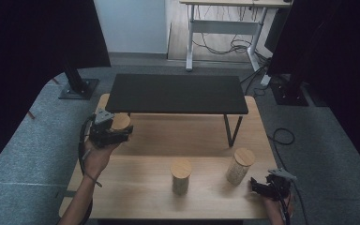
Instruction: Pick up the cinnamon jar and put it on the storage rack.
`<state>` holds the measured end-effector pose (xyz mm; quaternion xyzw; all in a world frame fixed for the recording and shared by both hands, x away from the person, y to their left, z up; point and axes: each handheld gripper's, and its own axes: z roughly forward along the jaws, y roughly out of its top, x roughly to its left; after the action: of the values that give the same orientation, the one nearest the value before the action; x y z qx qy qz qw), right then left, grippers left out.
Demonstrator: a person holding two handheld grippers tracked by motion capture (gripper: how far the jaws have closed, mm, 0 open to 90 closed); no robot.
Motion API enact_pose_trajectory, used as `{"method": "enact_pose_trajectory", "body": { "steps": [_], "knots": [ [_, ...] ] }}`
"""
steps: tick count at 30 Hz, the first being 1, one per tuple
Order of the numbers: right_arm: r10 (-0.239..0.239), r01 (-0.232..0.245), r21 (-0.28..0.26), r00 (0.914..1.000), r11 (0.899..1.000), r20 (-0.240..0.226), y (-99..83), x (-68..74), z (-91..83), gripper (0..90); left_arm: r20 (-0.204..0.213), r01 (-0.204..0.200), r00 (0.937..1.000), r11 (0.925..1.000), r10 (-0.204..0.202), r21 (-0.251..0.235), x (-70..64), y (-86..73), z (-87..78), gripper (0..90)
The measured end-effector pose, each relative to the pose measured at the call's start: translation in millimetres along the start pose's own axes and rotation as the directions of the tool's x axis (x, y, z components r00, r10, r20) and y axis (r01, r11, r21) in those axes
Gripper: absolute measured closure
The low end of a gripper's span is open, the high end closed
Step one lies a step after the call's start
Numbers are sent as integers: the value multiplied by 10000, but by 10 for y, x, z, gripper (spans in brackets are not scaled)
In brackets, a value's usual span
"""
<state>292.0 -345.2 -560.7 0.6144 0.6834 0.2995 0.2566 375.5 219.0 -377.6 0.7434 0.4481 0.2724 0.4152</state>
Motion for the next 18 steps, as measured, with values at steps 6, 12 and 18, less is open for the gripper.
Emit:
{"method": "enact_pose_trajectory", "body": {
  "steps": [6,12,18],
  "knots": [
    [-1,1,-3,10000,10000,-4,0,0,0,66,4,-48,10000,10000,48,-7,1,41,-5,254],
    [-14,14,-2,10000,10000,-14,0,0,0,66,21,-8,10000,10000,8,-26,15,78,-8,255],
    [-33,33,-5,10000,10000,-20,-1,0,0,67,29,53,10000,10000,-53,-43,41,111,-22,255]
  ]
}}
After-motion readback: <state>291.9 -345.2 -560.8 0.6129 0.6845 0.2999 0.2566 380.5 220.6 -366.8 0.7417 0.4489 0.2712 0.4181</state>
